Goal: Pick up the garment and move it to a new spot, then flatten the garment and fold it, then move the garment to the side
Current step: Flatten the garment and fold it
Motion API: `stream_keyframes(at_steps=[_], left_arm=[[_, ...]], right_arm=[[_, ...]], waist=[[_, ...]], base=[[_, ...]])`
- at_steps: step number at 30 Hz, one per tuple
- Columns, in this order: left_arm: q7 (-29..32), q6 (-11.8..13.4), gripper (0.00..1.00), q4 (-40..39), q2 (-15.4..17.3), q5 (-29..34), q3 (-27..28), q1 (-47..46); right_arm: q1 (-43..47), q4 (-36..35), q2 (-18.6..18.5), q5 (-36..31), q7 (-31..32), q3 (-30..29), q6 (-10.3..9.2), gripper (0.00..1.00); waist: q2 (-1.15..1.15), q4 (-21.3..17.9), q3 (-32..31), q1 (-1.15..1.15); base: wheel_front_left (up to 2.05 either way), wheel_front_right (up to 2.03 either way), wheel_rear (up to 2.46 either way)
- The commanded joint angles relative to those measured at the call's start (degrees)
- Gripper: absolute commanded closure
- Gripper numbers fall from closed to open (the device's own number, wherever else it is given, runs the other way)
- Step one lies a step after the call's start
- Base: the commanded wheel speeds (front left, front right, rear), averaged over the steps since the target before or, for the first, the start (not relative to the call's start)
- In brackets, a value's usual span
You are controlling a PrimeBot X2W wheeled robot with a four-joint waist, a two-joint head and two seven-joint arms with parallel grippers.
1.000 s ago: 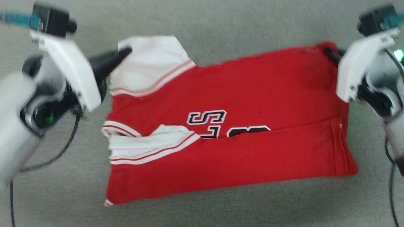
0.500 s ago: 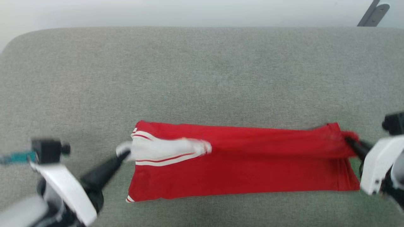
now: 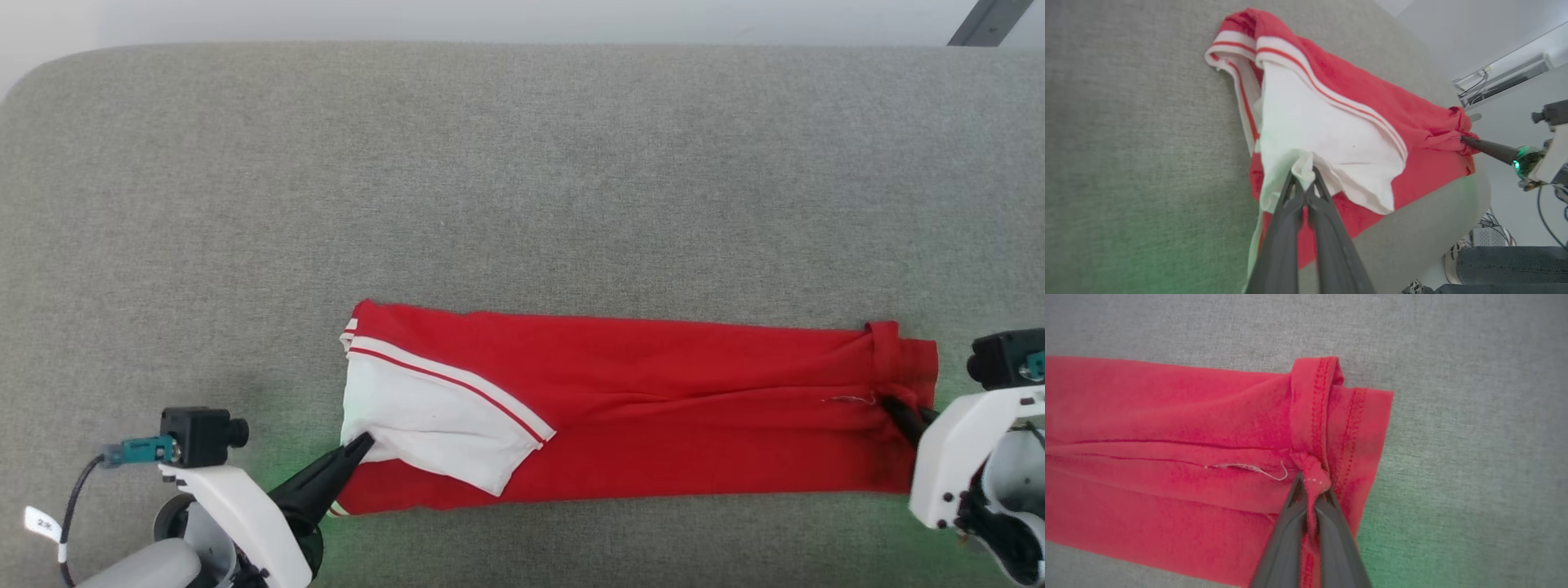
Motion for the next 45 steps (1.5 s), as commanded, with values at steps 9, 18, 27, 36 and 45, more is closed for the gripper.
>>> stream_keyframes(at_steps=[9,18,27,36,45], left_arm=[[-1.15,0.14,0.0,5.2,-3.39,3.94,0.22,0.06],[-1.41,0.13,0.0,9.6,-10.62,12.94,15.97,6.99],[-1.37,0.15,0.0,10.88,-21.99,37.39,38.02,16.33],[-1.37,0.11,0.0,2.93,-28.5,57.75,49.3,22.58],[-1.37,0.11,0.0,-1.33,-28.82,61.78,50.12,24.43]], right_arm=[[0.14,1.21,1.54,-1.73,-1.63,-2.76,-0.04,0.0],[3.05,3.0,3.14,-1.31,2.87,-9.31,-0.04,0.0],[3.37,10.22,4.31,0.25,4.76,-12.47,-0.04,0.0],[3.86,13.85,4.13,-0.06,6.61,-13.1,-0.04,0.56],[0.57,14.11,2.93,-0.49,4.12,-15.56,-0.23,1.0]], waist=[[0.0,0.91,-1.88,0.0],[0.0,4.45,-3.85,0.0],[0.0,9.76,-5.36,0.0],[0.0,11.77,-5.72,0.0],[0.0,9.86,-5.42,0.0]], base=[[0.0,0.0,0.0],[0.0,0.0,0.0],[0.0,0.0,0.0],[0.0,0.0,0.0],[0.0,0.0,0.0]])
